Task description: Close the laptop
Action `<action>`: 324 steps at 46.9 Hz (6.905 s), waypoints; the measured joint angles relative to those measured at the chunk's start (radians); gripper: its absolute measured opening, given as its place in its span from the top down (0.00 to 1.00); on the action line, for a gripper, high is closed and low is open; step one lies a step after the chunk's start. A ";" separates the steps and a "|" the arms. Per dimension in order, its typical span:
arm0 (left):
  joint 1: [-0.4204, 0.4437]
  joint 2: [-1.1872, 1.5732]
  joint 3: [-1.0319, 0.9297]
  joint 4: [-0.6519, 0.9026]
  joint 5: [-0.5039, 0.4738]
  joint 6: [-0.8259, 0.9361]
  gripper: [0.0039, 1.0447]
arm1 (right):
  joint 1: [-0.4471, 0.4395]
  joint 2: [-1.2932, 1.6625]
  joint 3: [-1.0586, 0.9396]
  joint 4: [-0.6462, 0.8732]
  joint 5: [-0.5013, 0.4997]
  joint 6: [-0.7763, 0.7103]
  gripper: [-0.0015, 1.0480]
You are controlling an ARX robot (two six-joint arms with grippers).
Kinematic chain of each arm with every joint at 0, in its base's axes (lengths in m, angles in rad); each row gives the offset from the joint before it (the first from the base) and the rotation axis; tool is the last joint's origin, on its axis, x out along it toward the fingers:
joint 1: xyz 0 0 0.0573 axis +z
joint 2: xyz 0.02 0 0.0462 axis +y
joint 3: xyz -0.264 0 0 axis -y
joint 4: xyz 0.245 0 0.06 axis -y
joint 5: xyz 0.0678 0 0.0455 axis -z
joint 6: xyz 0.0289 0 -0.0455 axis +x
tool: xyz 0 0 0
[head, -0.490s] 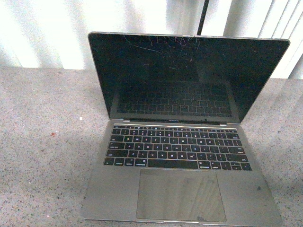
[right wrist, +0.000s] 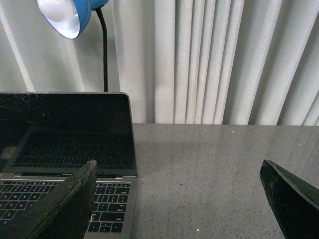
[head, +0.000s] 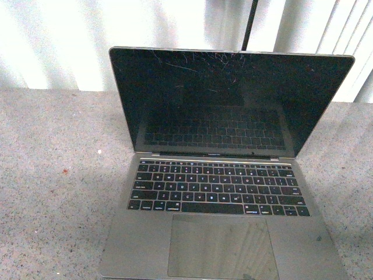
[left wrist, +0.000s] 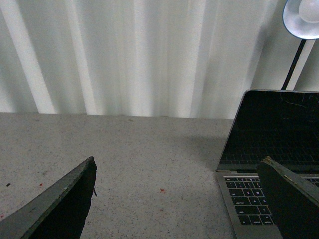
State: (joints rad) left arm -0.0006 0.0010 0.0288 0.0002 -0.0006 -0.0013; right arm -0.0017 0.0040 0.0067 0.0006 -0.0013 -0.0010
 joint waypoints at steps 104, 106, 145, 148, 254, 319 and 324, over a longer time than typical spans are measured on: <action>-0.111 1.315 0.681 0.489 0.154 0.801 0.06 | -0.220 1.468 0.901 0.412 -0.452 -0.681 0.07; -0.121 1.356 0.749 0.422 0.162 0.874 0.06 | -0.205 1.495 0.958 0.365 -0.475 -0.761 0.07; -0.270 1.778 1.535 -0.330 -0.027 1.355 0.06 | -0.082 1.725 1.358 -0.220 -0.531 -1.653 0.24; -0.277 1.789 1.535 -0.332 -0.045 1.357 0.16 | -0.081 1.733 1.360 -0.235 -0.529 -1.680 0.38; -0.380 1.901 1.532 -0.475 -0.057 1.372 0.97 | 0.007 1.873 1.413 -0.507 -0.565 -1.560 0.97; -0.420 1.746 1.238 -0.437 -0.021 1.340 0.97 | 0.060 1.747 1.237 -0.615 -0.496 -1.476 0.97; -0.425 1.741 1.214 -0.426 -0.014 1.340 0.97 | 0.061 1.744 1.214 -0.615 -0.496 -1.459 0.97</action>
State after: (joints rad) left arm -0.4259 1.7416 1.2430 -0.4255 -0.0151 1.3388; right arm 0.0597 1.7481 1.2209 -0.6140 -0.4976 -1.4601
